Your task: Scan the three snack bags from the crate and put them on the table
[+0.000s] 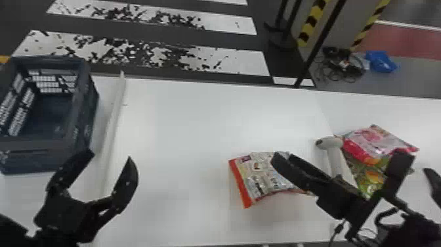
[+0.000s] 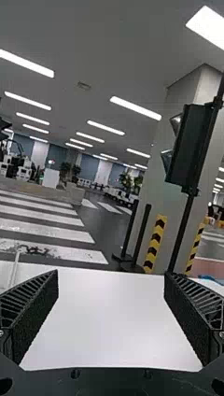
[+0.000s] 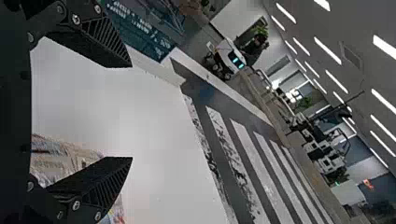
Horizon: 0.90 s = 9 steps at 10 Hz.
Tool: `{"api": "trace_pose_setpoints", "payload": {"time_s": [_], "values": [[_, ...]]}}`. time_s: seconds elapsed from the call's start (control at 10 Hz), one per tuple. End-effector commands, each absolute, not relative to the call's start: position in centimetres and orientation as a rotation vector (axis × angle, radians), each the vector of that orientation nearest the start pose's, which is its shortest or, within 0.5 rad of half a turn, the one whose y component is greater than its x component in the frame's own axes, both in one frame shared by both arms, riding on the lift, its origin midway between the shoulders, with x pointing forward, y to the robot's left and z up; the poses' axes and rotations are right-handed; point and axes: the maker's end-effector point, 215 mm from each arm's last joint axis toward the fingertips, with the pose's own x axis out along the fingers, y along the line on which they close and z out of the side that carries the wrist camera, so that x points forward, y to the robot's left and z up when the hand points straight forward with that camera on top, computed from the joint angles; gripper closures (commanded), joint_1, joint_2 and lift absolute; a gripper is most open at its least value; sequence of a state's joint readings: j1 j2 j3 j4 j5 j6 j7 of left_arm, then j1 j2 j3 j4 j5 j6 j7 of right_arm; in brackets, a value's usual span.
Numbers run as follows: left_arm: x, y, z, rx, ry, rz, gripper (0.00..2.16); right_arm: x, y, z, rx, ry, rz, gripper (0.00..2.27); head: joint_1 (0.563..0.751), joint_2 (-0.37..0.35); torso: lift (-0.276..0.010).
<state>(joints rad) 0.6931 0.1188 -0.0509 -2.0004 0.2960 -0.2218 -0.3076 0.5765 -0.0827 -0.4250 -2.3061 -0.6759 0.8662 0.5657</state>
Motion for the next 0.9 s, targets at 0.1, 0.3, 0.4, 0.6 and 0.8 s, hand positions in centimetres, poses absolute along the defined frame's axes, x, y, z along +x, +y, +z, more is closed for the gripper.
{"api": "trace_pose_setpoints", "payload": {"time_s": [0.1,0.3,0.4,0.6,0.8], "values": [[36.5,15.9,-36.9,-0.237,0.030,-0.351,0.02,32.6,-15.1,-36.6,0.651,0.515,0.604,0.61,0.695,-0.058,-0.094],[36.5,16.0,-37.1,-0.235,0.030,-0.351,0.02,31.6,-11.3,-38.1,0.660,0.566,0.658,1.81,0.695,0.011,-0.094],[36.5,16.0,-37.2,-0.235,0.032,-0.352,0.02,31.9,-10.6,-39.0,0.656,0.583,0.665,2.06,0.695,0.050,-0.094],[36.5,16.0,-37.1,-0.234,0.025,-0.350,0.02,32.6,-9.8,-41.8,0.637,0.631,0.661,2.16,0.695,0.091,-0.094],[36.4,16.1,-37.1,-0.233,0.021,-0.348,0.02,32.7,-9.3,-45.3,0.597,0.693,0.634,2.16,0.695,0.103,-0.094]]}}
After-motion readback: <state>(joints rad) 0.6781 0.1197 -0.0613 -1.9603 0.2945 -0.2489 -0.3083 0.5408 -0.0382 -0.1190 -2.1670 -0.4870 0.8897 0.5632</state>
